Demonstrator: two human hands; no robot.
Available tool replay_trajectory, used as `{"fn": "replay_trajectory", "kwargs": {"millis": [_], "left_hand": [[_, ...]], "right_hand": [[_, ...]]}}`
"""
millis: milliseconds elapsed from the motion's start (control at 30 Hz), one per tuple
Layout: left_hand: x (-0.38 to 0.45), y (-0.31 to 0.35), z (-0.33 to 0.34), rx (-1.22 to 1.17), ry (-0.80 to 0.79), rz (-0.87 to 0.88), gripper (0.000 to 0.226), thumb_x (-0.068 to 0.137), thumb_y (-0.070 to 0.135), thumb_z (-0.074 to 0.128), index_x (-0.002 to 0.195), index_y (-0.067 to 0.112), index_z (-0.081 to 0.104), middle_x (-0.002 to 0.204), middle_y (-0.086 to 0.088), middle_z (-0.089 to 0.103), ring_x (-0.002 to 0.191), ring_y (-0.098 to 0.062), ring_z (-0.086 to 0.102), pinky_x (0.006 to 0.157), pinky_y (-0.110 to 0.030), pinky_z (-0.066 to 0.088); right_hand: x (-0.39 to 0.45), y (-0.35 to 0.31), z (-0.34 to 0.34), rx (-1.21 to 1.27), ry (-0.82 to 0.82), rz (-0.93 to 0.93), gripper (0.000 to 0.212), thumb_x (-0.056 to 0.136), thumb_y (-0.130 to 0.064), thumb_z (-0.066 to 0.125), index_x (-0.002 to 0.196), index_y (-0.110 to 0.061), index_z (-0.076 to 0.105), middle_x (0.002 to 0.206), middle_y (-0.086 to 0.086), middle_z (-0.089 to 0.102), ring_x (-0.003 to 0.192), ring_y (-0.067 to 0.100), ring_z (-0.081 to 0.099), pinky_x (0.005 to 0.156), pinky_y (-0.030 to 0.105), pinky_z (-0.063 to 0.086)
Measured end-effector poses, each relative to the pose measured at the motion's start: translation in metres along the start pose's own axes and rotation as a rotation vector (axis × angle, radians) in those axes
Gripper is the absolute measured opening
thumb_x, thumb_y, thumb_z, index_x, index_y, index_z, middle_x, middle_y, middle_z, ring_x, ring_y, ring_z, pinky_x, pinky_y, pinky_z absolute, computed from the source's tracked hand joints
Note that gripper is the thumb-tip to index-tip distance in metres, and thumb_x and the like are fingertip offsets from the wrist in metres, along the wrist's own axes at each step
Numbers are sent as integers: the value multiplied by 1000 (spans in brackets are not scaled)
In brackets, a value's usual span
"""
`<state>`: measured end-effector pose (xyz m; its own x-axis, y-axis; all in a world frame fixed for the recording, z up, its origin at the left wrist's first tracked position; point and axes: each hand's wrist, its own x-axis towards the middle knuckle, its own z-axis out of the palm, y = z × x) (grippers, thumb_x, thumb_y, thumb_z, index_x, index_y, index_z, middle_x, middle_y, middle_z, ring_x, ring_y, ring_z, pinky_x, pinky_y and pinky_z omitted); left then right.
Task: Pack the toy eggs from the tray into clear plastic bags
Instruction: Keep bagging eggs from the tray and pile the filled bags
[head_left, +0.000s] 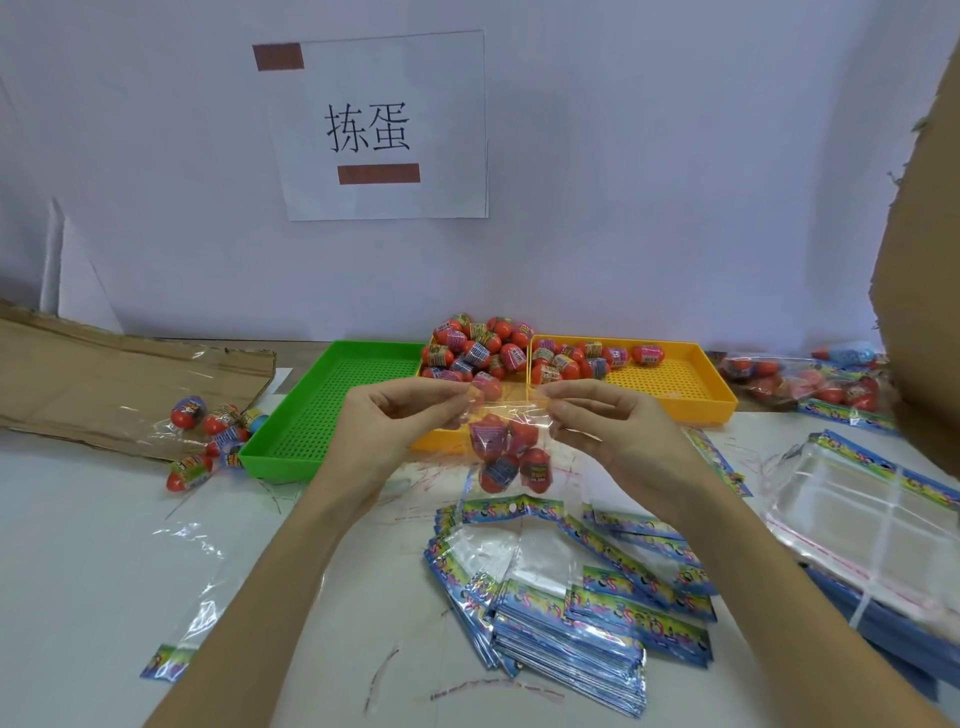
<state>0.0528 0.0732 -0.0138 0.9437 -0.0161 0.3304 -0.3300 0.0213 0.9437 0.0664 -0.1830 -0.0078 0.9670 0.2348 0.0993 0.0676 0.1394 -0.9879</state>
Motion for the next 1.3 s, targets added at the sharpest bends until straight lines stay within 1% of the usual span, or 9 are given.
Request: {"fn": "replay_trajectory", "kwargs": {"millis": [133,233,433,567,700,833,900,1100,1300], "left_hand": [[0,0,-3,73,-53,57,18,85,13,84,101,20,86,98,-8,82,94,-25,79,85,-25,60],[1,-1,-4,119,-46,90,29,89,-5,76,99,21,86,96,-7,82,95,-23,79,85,-22,60],[1,-3,-7,231,-64,224,20,88,-6,78,99,10,85,96,-5,81,94,-23,77,86,-26,60],[1,-3,-5,357,-57,288,22,89,-8,76,99,10,84,97,1,81,96,-17,76,84,-21,57],[0,-2,-7,365,-88,230,28,93,-13,67,99,8,84,100,2,80,98,-15,76,84,-19,57],[0,-1,-3,277,-61,173,10,91,5,78,97,10,84,100,-3,80,96,-18,76,85,-24,60],[-1,-1,1,237,-4,166,13,82,16,84,95,11,84,98,-3,80,92,-17,77,84,-22,60],[1,-6,4,215,28,189,21,81,6,87,100,12,82,99,-2,80,90,-16,76,84,-20,58],[1,-6,2,137,20,119,26,75,17,91,100,18,82,94,-5,81,89,-16,76,82,-20,58]], "right_hand": [[2,1,-5,-15,-2,-9,16,87,-18,76,100,-19,84,106,8,79,101,22,75,85,25,60],[1,2,-7,-90,-4,-42,21,96,-5,69,95,-20,84,103,6,79,101,20,75,85,23,60],[-3,-2,-7,-281,-4,-155,29,94,0,68,91,-23,84,98,-3,80,98,7,73,81,11,54],[-2,-3,-4,-374,17,-199,30,94,4,68,89,-21,85,96,-6,77,95,9,72,80,15,56],[-1,-2,-5,-451,24,-197,28,94,3,68,91,-19,85,97,-11,73,96,9,69,80,19,56],[1,0,-3,-466,33,-214,33,94,6,64,91,-19,85,98,-12,73,97,8,68,83,23,58],[2,1,-1,-423,40,-224,36,94,10,61,90,-17,85,99,-8,74,97,10,69,84,23,58],[2,5,1,-214,66,-210,38,95,14,50,90,-4,83,107,7,74,103,22,71,89,31,60],[2,9,7,-164,77,-186,17,97,1,65,98,-5,81,111,12,73,103,25,74,93,39,61]]}}
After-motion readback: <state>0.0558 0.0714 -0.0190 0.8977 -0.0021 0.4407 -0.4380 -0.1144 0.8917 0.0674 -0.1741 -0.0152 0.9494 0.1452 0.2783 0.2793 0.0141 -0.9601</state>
